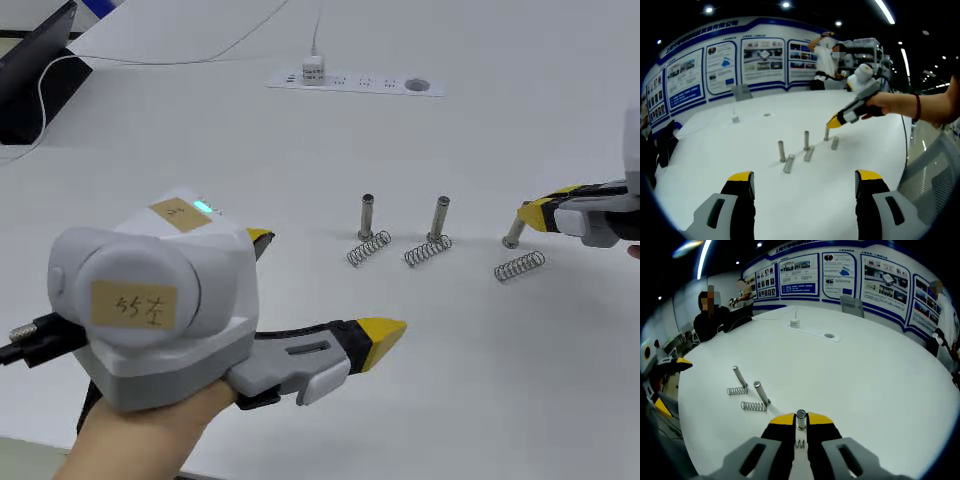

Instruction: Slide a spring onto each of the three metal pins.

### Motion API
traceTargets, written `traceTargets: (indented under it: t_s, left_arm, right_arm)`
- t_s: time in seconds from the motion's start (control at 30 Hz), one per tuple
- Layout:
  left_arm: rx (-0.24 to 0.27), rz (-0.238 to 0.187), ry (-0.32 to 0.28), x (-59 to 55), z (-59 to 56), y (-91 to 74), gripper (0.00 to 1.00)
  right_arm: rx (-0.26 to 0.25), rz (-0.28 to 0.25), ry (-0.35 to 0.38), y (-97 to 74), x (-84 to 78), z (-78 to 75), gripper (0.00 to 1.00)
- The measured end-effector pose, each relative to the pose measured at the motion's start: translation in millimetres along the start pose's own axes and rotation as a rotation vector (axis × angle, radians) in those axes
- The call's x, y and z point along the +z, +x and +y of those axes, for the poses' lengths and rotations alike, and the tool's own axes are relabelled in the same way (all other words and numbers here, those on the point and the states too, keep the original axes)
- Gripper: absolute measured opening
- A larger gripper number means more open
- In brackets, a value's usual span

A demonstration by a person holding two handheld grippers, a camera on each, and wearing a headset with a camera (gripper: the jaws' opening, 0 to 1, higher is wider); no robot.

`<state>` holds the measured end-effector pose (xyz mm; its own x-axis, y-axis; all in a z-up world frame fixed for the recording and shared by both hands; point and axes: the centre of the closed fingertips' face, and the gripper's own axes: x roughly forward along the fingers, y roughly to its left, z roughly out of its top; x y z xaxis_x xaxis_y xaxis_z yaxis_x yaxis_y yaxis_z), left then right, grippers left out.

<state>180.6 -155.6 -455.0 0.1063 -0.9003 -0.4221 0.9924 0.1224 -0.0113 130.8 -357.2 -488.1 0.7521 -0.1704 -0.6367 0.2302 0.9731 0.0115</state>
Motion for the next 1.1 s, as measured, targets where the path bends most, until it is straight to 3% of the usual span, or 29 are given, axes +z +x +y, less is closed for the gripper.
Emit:
traceTargets:
  t_s: [0.57, 0.8, 1.1]
  left_arm:
    - [0.000, 0.002, 0.007, -0.4, 0.3, 0.2, 0.83]
    - [-0.001, 0.013, -0.021, -4.0, 2.0, 0.4, 0.80]
    - [0.000, 0.002, -0.026, -1.1, 3.9, -0.2, 0.77]
  right_arm:
    - [0.010, -0.024, 0.034, -1.1, 3.6, 0.1, 0.11]
    - [0.000, -0.077, 0.050, -9.0, 11.6, -2.0, 0.22]
    - [0.017, -0.175, 0.058, -29.6, 25.2, 6.7, 0.30]
